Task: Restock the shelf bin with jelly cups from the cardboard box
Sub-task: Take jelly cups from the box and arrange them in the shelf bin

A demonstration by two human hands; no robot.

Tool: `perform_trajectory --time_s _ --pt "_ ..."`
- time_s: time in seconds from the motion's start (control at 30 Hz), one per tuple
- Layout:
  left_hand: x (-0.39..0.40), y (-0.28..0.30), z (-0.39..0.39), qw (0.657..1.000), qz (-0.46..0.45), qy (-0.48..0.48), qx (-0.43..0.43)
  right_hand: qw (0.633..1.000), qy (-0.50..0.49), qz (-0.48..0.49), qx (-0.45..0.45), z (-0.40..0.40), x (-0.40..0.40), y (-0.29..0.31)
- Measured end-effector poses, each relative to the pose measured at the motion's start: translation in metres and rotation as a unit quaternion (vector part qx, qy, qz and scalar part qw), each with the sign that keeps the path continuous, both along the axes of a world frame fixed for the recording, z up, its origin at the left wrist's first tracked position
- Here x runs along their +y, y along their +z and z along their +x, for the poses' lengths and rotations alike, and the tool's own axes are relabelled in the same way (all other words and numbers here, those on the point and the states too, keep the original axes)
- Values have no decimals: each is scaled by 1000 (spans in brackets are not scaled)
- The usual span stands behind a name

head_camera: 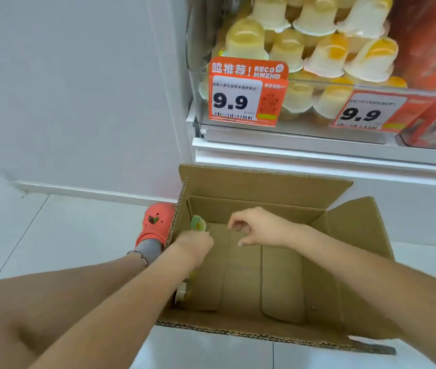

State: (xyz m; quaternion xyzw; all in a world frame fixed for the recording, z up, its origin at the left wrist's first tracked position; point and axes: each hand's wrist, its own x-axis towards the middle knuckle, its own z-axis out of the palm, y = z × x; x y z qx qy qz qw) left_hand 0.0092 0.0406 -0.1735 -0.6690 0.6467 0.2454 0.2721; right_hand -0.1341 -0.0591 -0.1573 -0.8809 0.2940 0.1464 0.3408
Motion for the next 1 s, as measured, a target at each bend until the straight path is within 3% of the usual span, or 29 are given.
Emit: perform_trajectory --time_s 0.1,0.27,0.47,0.63,0.73,0.8,0.87,0.9,1.0 --pt "-1 -54 -8 995 89 -45 -27 990 -104 81 59 21 14 -85" --pt "-3 -131 -5 985 129 -107 -37 943 -286 168 25 63 29 -169" --pt "-4 -164 3 976 184 -101 -61 886 -421 192 -30 99 40 -213" --pt "-7 -158 14 984 148 -96 -32 874 -446 178 -66 97 41 -216" --pt "-2 -140 16 993 118 -21 18 869 -449 179 -100 71 39 -200" --pt "2 -127 15 983 80 120 113 872 -443 178 -106 46 33 -183" --pt "2 -107 10 922 28 304 236 892 -405 172 -101 20 26 -162" --pt "-1 -94 7 866 20 400 299 906 -376 165 -100 7 20 -147" --pt "-12 -40 0 614 86 608 496 943 -275 155 -107 -29 3 -88"
